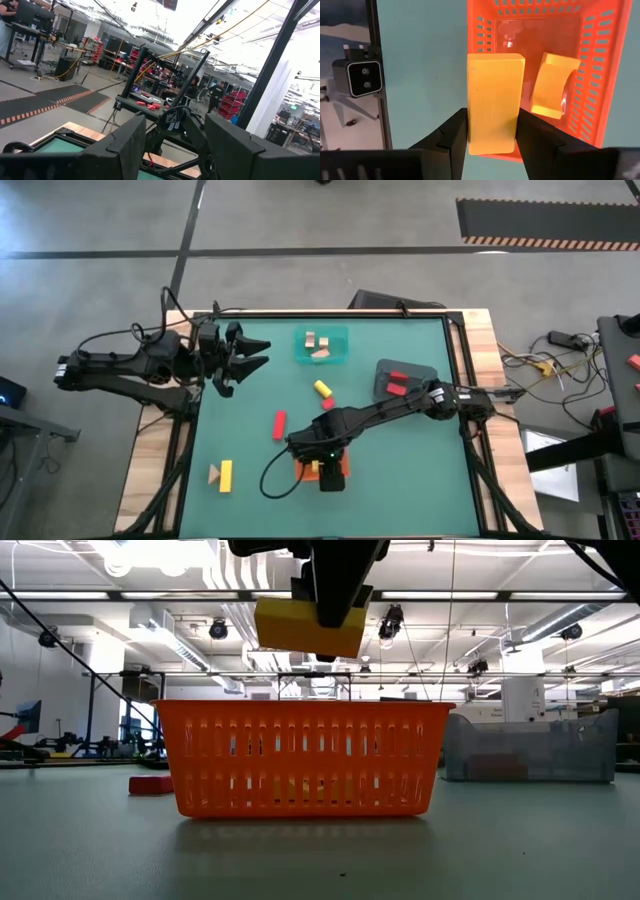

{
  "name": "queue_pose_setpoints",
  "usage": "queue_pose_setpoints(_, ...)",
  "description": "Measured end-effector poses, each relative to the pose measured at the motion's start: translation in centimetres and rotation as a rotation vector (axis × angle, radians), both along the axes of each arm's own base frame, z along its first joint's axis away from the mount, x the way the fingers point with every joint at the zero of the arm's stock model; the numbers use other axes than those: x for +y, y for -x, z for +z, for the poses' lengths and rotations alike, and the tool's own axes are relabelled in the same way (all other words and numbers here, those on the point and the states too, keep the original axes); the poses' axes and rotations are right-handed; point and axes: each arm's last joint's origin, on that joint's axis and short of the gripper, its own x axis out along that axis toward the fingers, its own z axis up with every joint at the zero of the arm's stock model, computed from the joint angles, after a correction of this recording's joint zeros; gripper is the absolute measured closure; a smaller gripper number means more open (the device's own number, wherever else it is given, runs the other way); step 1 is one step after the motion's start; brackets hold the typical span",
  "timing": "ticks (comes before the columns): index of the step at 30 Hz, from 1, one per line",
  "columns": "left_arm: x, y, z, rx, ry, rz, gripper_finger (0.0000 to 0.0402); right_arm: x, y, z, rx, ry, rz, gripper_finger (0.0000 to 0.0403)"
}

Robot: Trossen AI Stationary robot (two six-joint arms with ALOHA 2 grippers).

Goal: Sort & place blocks by color
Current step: Put the yellow block into the orange bin, then put the red block into the black bin

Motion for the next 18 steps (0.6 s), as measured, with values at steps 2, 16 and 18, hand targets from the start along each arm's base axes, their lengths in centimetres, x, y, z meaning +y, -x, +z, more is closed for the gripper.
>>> queue_pose_setpoints(2,0.00,-0.01,0.00,0.000,0.000,0.000,0.0214,0.00,-0.01,0.00,0.001,-0.001,-0.005,0.0263)
queue_pose_setpoints(16,0.00,-0.01,0.00,0.000,0.000,0.000,0.0214,0.03,-0.12,0.04,-0.006,-0.006,-0.024,0.0235)
queue_pose_setpoints(18,0.00,-0.01,0.00,0.000,0.000,0.000,0.0214,0.03,-0.12,0.04,-0.006,-0.006,-0.024,0.0235)
